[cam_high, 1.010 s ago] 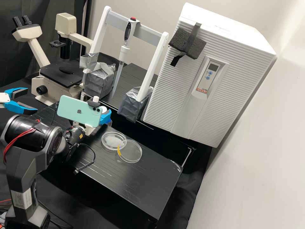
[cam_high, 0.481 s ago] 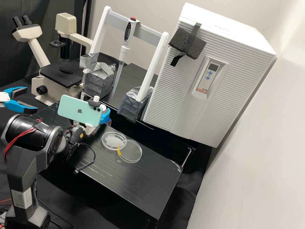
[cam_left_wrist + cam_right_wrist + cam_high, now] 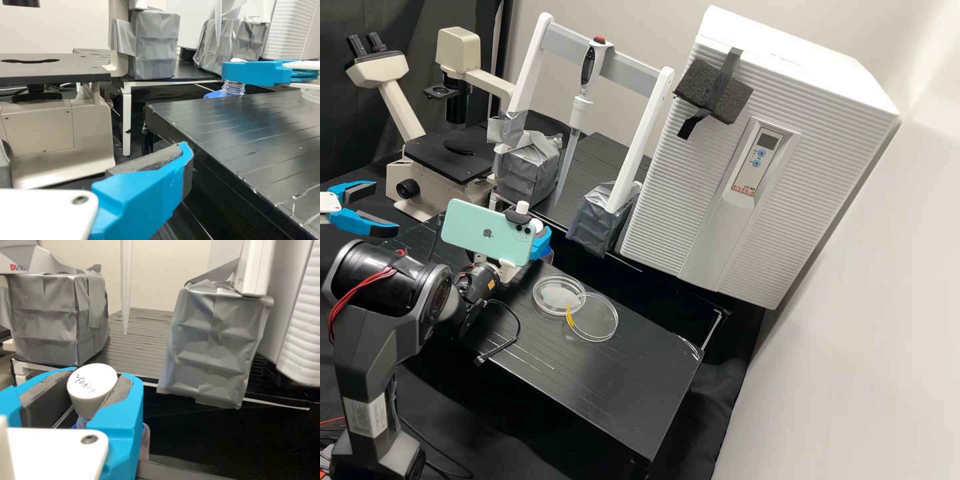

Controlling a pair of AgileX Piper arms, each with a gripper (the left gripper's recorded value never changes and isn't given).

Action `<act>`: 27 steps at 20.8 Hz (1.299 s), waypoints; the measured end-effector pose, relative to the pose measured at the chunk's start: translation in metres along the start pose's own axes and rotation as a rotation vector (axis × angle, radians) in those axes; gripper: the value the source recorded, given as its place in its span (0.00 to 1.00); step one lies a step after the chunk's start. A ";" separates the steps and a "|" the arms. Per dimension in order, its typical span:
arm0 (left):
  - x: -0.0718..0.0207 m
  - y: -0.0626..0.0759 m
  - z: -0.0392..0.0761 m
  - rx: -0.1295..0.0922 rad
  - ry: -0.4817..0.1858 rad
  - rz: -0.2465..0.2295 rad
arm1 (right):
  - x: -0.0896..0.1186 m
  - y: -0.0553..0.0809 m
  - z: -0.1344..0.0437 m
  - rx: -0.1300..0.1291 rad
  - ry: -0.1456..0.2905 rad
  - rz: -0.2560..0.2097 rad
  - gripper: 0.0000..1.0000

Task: Open the bottle

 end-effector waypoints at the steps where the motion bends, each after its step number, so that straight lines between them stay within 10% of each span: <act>1: 0.0000 0.000 0.000 0.000 0.000 0.000 | -0.001 0.003 0.000 0.001 0.001 0.011 0.00; 19: 0.0031 0.003 -0.001 0.012 0.001 0.010 | -0.057 0.016 -0.013 0.008 0.114 0.022 0.00; 27: 0.0043 0.000 -0.001 0.012 0.000 -0.002 | -0.081 -0.002 -0.007 -0.005 0.122 -0.076 0.00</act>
